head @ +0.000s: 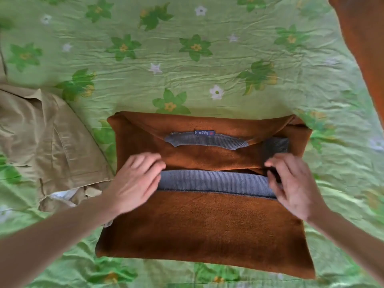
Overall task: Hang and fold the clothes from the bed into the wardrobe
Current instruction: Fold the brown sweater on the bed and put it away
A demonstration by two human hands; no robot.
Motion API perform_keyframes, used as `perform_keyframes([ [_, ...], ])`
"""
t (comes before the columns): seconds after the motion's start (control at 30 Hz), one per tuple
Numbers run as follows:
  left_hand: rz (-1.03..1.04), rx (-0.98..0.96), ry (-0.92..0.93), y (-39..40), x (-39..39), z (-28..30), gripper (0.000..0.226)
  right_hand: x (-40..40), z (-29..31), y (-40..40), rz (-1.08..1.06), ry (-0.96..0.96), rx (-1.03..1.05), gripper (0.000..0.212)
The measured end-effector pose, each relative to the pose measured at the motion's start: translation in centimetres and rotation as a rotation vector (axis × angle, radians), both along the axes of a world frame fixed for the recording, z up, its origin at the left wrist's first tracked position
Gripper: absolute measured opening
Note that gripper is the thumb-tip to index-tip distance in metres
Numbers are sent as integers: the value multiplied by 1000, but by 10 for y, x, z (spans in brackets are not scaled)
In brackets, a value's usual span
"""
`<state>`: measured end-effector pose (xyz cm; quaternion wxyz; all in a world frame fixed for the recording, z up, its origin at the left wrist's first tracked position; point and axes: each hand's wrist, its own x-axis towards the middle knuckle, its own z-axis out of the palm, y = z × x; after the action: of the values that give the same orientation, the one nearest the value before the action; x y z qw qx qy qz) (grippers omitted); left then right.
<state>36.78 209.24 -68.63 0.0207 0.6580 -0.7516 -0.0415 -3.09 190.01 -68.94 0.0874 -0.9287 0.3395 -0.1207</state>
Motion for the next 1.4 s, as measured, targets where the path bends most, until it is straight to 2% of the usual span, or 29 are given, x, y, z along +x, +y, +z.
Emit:
perform_keyframes([
  [0.1,3,84,17,62,-21,-15,44,-37,-11,52,33,65,54,33],
  [0.23,62,153,78,130,-34,-27,56,-80,-18,96,164,180,-24,45],
  [0.33,118,190,109,161,-31,-27,60,-94,-20,111,207,201,52,52],
  [0.5,44,285,24,181,-4,-15,89,-109,-10,122,264,347,112,98],
  [0.63,-11,293,-75,169,1,-4,83,-111,-3,118,290,484,167,114],
  [0.7,-39,248,-109,169,-3,-2,66,-109,3,116,312,477,189,102],
  [0.77,-107,198,-120,165,-2,5,56,-114,7,112,346,392,150,75],
  [0.8,-137,184,-118,161,2,10,60,-118,10,107,348,371,174,65],
  [0.87,-123,246,-61,148,17,28,79,-126,19,94,305,325,310,58],
  [0.9,-79,316,8,138,24,43,77,-124,28,90,233,262,406,52],
  [1.0,177,553,330,100,43,89,33,-99,65,70,-196,-1,609,18],
  [1.07,343,603,532,81,56,100,31,-83,71,52,-457,-97,660,13],
  [1.1,431,566,609,72,60,102,31,-78,75,40,-568,-143,698,8],
  [1.13,516,506,665,62,62,108,30,-74,78,29,-669,-226,777,14],
  [1.2,689,348,751,47,64,106,23,-69,73,10,-785,-344,760,45],
  [1.23,772,261,817,38,64,100,19,-55,74,4,-813,-432,742,42],
  [1.3,907,109,902,18,60,92,10,-18,81,-8,-819,-524,722,17],
  [1.4,948,-100,883,-12,59,72,25,22,69,-40,-833,-530,568,24],
])
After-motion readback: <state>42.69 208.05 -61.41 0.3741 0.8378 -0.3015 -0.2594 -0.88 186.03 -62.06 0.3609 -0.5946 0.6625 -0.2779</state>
